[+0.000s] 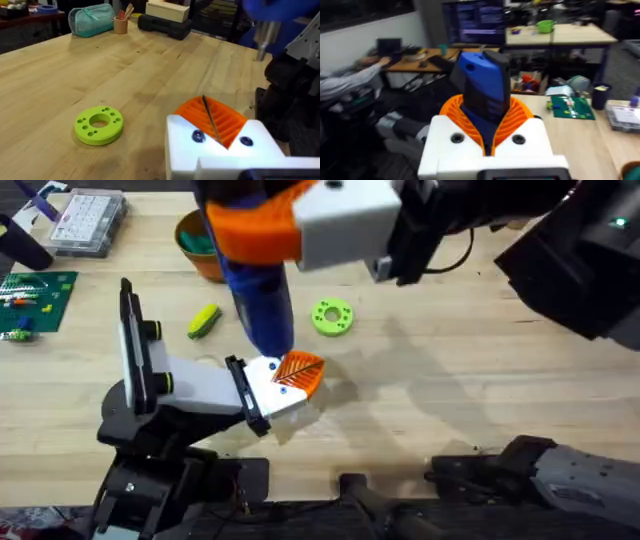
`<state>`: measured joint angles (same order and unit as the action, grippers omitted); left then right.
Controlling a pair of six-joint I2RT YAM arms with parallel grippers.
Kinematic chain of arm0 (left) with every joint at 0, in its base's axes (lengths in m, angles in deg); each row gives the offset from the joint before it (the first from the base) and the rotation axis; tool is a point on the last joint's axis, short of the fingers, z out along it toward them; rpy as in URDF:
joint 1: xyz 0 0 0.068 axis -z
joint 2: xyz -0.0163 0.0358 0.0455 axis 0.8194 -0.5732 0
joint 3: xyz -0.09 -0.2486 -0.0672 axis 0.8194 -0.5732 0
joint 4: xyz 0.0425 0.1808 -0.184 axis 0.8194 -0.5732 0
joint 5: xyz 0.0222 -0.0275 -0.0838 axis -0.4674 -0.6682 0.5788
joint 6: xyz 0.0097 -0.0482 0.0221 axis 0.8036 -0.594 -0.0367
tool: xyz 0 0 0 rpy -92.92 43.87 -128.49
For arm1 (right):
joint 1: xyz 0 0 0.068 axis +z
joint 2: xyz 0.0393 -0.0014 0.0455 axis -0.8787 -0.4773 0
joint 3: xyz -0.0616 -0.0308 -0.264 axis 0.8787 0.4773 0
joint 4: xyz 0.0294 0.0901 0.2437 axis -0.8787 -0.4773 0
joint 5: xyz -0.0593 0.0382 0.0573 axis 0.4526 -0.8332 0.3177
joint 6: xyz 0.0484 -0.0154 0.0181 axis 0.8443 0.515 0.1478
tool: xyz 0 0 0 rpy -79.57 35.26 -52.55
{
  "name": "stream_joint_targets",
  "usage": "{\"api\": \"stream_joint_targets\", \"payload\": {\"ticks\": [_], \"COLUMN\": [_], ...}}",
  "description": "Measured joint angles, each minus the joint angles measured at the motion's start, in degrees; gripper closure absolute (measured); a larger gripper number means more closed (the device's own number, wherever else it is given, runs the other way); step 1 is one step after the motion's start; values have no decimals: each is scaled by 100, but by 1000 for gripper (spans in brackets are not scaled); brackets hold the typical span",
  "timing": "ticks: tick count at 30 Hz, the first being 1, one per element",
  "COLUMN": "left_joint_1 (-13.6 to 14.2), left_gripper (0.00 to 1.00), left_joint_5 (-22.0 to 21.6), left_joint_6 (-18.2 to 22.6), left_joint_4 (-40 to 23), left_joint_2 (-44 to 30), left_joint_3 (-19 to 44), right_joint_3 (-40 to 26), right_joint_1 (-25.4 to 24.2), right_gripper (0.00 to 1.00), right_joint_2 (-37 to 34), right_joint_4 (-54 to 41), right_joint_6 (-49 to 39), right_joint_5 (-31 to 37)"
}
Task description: Pick up the gripper from the table and insert it into the empty holder that is missing its gripper. Then pick up a screw, insert it into the mounting hole, and use the screwdriver to tighten it. Finally, clean up the table by picking up the vegetable and placing it into the bucket.
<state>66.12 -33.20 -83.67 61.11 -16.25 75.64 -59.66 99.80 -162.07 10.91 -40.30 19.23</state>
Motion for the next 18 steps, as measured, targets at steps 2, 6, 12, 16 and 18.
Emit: {"api": "stream_joint_targets", "payload": {"ticks": [2,6,12,16,18], "left_joint_1": [0,0,0,0,0], "left_gripper": [983,984,982,984,984], "left_joint_5": [0,0,0,0,-1], "left_joint_6": [1,-1,1,-2,0], "left_joint_4": [0,1,0,0,1], "left_joint_2": [0,0,0,0,0], "left_joint_3": [0,0,0,0,0], "right_joint_3": [0,-4,-11,-11,-11], "right_joint_1": [6,4,26,118,173], "right_gripper": [954,953,952,954,954], "right_joint_2": [-3,-2,-2,-2,-4], "right_joint_4": [1,25,45,44,44], "right_joint_6": [-80,-224,-292,-308,-314], "right_joint_5": [-179,-390,-475,-520,-521]}}
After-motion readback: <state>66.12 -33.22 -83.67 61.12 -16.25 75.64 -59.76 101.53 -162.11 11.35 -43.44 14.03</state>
